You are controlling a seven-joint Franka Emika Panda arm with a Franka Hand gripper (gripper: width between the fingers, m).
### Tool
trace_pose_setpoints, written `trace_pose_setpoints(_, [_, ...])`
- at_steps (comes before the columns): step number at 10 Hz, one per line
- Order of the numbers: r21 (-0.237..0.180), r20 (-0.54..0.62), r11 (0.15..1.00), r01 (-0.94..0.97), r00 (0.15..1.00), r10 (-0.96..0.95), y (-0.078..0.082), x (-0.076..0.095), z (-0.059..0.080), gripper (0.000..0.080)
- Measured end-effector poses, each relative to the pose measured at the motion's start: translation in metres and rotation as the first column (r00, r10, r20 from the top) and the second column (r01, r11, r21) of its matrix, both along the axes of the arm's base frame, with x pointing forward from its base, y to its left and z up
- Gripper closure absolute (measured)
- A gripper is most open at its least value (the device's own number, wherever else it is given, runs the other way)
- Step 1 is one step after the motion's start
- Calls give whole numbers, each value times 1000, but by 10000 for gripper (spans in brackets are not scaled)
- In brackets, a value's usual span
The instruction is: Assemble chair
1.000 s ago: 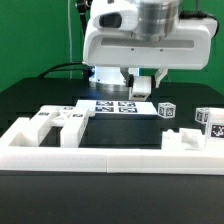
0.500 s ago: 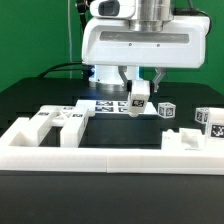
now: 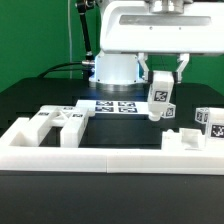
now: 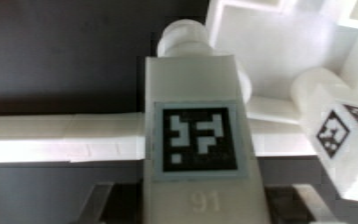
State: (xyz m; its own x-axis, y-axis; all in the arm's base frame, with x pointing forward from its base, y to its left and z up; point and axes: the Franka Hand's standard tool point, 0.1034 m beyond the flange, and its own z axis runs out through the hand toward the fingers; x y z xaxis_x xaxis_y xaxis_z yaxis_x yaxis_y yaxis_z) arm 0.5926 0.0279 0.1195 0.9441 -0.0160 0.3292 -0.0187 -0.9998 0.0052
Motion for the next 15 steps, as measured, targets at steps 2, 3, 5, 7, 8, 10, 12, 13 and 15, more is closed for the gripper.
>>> trace_pose_setpoints(2, [0,14,1000,0,1000,0,2,0,0,507])
trace_pose_setpoints(3, [4,18,1000,-9,1000,9,9,5,4,507])
trace_pose_setpoints(5, [-5,29,999,-38,999,38,9,16,8,507])
trace_pose_setpoints(7, [-11,43,999,-44,998,44,11,19,4,507])
trace_pose_setpoints(8, [-13,60,999,-43,997,44,11,19,4,507])
trace_pose_setpoints(10, [-12,69,999,-48,996,49,15,20,3,507])
trace_pose_setpoints(12, [-23,227,998,-62,972,66,26,33,10,507])
trace_pose_setpoints(13, [-17,241,998,-58,969,60,32,32,8,507])
trace_pose_setpoints(15, [-22,237,998,-64,969,68,31,32,8,507])
